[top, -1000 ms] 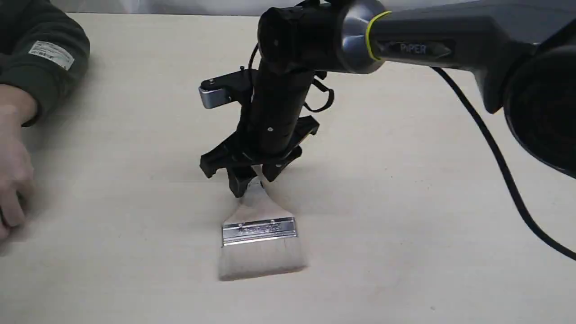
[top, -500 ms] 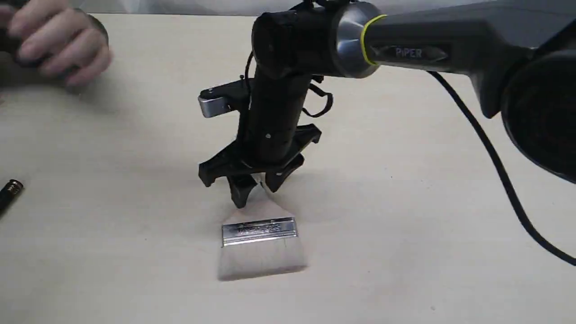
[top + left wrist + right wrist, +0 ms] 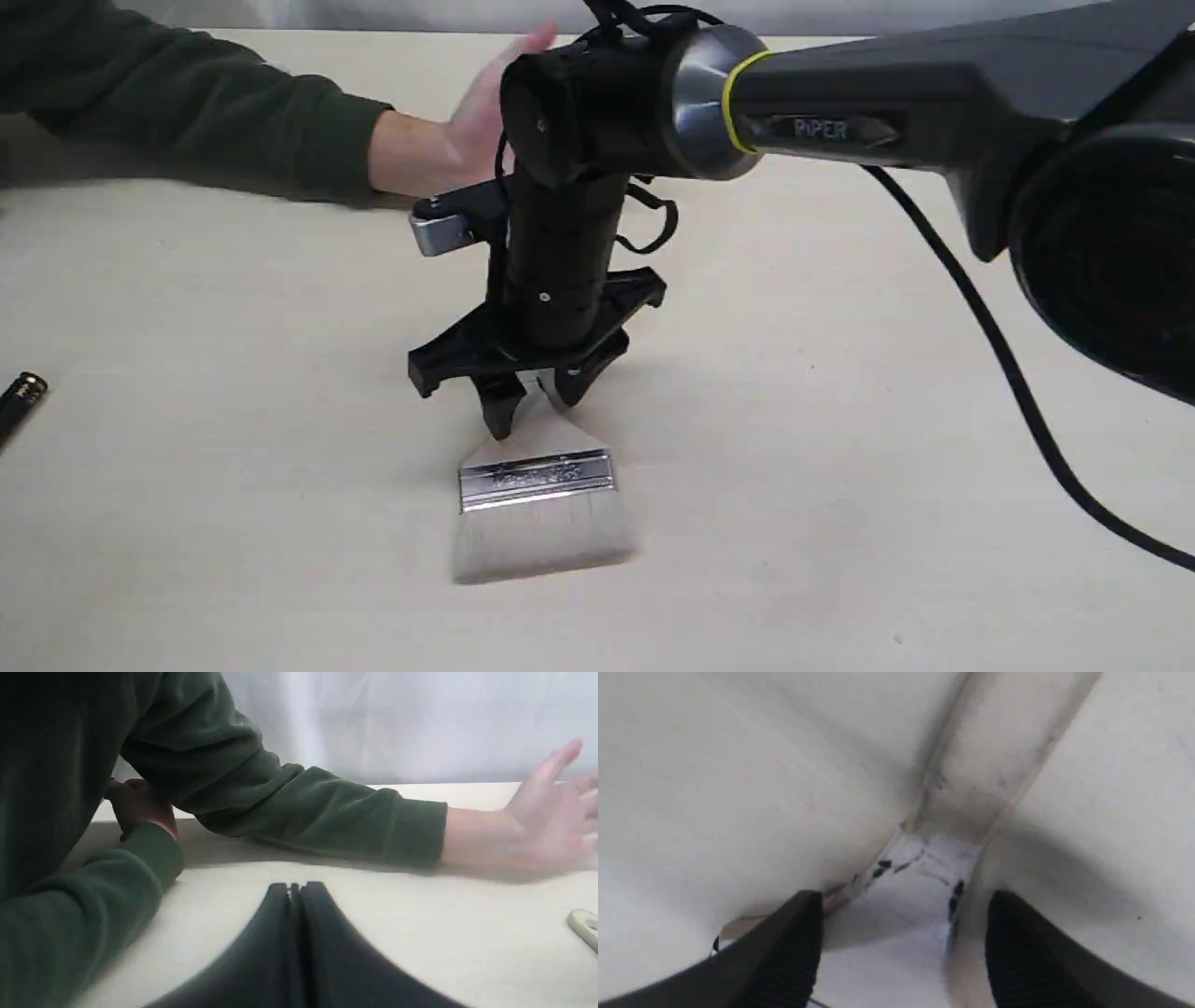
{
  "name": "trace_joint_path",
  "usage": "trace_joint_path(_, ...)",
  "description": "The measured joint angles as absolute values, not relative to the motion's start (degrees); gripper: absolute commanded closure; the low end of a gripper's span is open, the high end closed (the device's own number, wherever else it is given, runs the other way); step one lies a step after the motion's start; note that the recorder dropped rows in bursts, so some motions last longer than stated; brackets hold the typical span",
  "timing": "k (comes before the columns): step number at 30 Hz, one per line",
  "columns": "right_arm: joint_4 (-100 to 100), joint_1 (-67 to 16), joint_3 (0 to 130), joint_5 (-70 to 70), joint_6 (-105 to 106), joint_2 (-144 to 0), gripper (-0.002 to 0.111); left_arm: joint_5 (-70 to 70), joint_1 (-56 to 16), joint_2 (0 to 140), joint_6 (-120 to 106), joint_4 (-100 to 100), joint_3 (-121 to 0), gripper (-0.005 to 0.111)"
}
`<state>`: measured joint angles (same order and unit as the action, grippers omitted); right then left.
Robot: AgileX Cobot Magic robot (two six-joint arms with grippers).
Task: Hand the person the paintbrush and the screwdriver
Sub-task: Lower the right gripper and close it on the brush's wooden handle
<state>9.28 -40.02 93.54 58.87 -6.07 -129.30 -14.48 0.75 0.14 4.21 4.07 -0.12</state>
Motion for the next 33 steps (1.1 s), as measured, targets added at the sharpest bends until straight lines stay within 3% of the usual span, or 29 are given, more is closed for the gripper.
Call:
trace_joint_path(20,11.89,-40.15,96.16,57.26,-6.61,-130.86,0.053,-14.48,0.75,0.14,4.21,4.07,-0.12,0.107)
trace_joint_path(25,12.52,-40.15,97.64,55.41,-6.76,-131.37,0.040,-14.48,0.75,0.14,4.21,4.07,-0.12,0.107)
trace_joint_path(33,13.90,-40.15,98.04,52.14,-10.35,-131.66,0.040,-14.48,0.75,0.14,4.21,4.07,-0.12,0.107)
